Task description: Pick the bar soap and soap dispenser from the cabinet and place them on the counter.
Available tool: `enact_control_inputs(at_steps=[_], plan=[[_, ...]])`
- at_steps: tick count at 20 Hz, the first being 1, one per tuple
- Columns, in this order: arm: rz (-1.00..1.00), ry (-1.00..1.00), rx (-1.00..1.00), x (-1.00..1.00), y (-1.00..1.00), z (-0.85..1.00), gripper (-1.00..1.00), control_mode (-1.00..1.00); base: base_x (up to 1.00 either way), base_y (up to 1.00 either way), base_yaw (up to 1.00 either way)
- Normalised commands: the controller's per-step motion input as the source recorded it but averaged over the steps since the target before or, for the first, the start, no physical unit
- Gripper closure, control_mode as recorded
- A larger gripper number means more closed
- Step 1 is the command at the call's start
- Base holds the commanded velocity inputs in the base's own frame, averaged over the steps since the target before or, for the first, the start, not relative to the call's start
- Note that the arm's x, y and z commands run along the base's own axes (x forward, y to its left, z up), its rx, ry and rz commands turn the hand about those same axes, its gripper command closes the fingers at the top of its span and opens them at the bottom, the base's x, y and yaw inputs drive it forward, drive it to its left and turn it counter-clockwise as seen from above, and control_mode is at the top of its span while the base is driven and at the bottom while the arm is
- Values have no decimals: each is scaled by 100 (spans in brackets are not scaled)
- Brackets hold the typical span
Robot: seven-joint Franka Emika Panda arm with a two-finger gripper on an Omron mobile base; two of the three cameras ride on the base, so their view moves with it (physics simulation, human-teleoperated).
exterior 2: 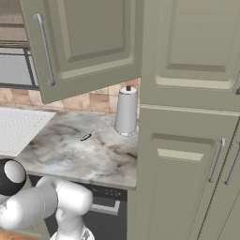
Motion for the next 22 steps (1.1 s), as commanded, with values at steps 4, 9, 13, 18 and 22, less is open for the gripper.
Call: enact_control_inputs(at_steps=[4,9,13,18,22], plan=[[0,-1,-17,38,-16,0,-100,-100,0,0,0],[0,-4,-15,35,-13,-1,-100,-100,0,0,0],[0,-11,-13,18,-20,-11,-100,-100,0,0,0],[0,-12,-15,5,-27,-10,-100,-100,0,0,0],[0,-10,-14,0,-37,0,-100,-100,0,0,0]])
